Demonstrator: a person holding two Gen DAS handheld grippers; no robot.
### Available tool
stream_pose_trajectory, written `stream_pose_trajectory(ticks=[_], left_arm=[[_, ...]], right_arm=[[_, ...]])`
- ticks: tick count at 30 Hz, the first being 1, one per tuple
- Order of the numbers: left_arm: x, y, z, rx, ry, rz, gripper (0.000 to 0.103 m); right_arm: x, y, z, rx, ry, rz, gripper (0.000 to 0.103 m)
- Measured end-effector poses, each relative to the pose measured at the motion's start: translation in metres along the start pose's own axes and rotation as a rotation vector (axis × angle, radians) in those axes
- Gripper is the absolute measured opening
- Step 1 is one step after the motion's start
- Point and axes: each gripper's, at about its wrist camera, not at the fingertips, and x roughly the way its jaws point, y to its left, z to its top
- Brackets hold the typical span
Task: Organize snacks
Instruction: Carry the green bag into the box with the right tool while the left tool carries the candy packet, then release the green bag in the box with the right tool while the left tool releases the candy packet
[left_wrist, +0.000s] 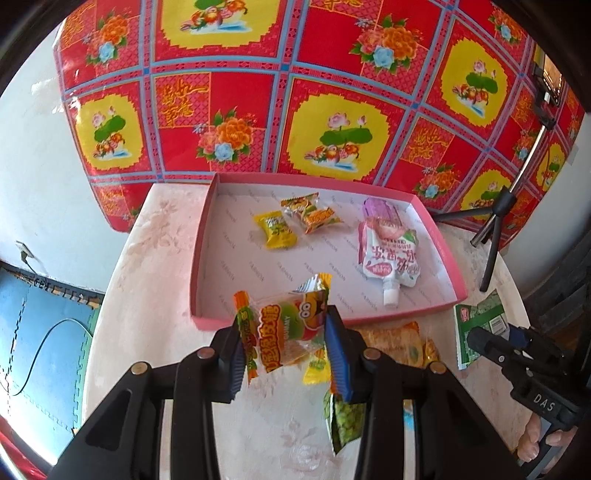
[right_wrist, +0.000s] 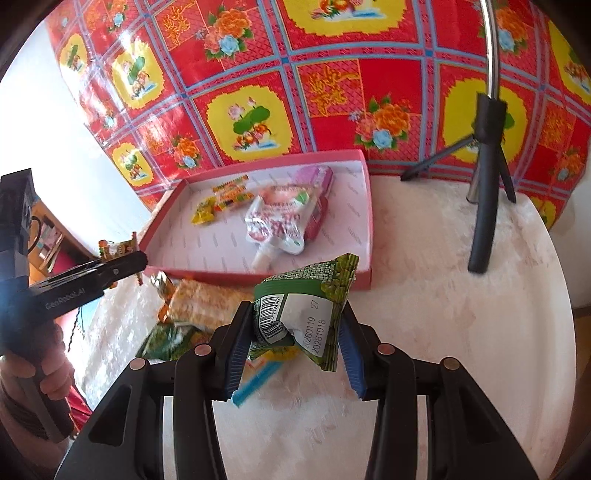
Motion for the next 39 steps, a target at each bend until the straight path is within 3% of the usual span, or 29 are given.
stream_pose_trajectory(ticks=[22, 39], left_arm=[[0.025, -0.014, 0.036, 0.036, -0.047, 0.045, 0.040], [0.063, -0.006, 0.044, 0.022, 0.003, 0.050, 0.040]], right_arm=[[0.036, 0.010, 0.034, -0.006, -0.021, -0.034, 0.046], [0.062, 0.011, 0.046, -0.015, -0.010, -0.044, 0.046]])
